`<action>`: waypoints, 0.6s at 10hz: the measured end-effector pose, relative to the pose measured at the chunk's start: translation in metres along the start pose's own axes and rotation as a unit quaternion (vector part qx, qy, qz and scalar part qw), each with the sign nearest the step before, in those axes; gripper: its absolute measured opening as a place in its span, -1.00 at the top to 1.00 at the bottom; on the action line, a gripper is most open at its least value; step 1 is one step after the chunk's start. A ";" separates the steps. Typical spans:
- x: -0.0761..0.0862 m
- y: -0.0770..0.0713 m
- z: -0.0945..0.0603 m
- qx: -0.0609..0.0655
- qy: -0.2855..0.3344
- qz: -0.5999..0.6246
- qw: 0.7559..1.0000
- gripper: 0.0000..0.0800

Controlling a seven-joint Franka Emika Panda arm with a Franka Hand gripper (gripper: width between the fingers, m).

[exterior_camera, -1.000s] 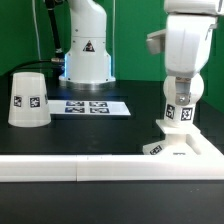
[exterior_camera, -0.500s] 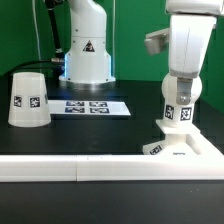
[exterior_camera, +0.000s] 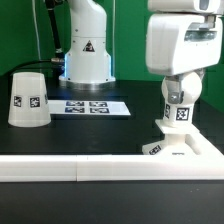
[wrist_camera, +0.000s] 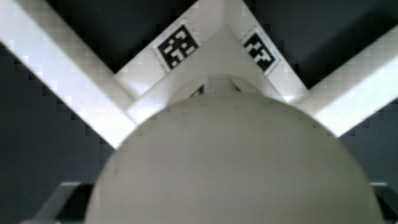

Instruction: Assemble lamp

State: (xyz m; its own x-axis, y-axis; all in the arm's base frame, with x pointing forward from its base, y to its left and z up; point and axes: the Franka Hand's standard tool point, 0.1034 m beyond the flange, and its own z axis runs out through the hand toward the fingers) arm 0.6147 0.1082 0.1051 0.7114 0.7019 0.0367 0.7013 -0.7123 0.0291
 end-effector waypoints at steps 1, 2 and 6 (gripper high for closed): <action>0.000 0.001 0.000 0.000 0.000 0.047 0.999 -0.44; -0.001 0.001 0.000 -0.001 0.000 0.092 0.996 -0.44; -0.001 0.002 0.000 -0.001 0.000 0.253 0.968 -0.44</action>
Offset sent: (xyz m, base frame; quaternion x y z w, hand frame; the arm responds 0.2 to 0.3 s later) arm 0.0020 -0.0002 0.0036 -0.0014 -0.0069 0.1707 0.9853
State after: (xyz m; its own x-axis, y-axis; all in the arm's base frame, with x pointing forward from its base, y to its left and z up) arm 0.6156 0.1057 0.1054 0.9635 0.2636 0.0466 0.2634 -0.9646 0.0091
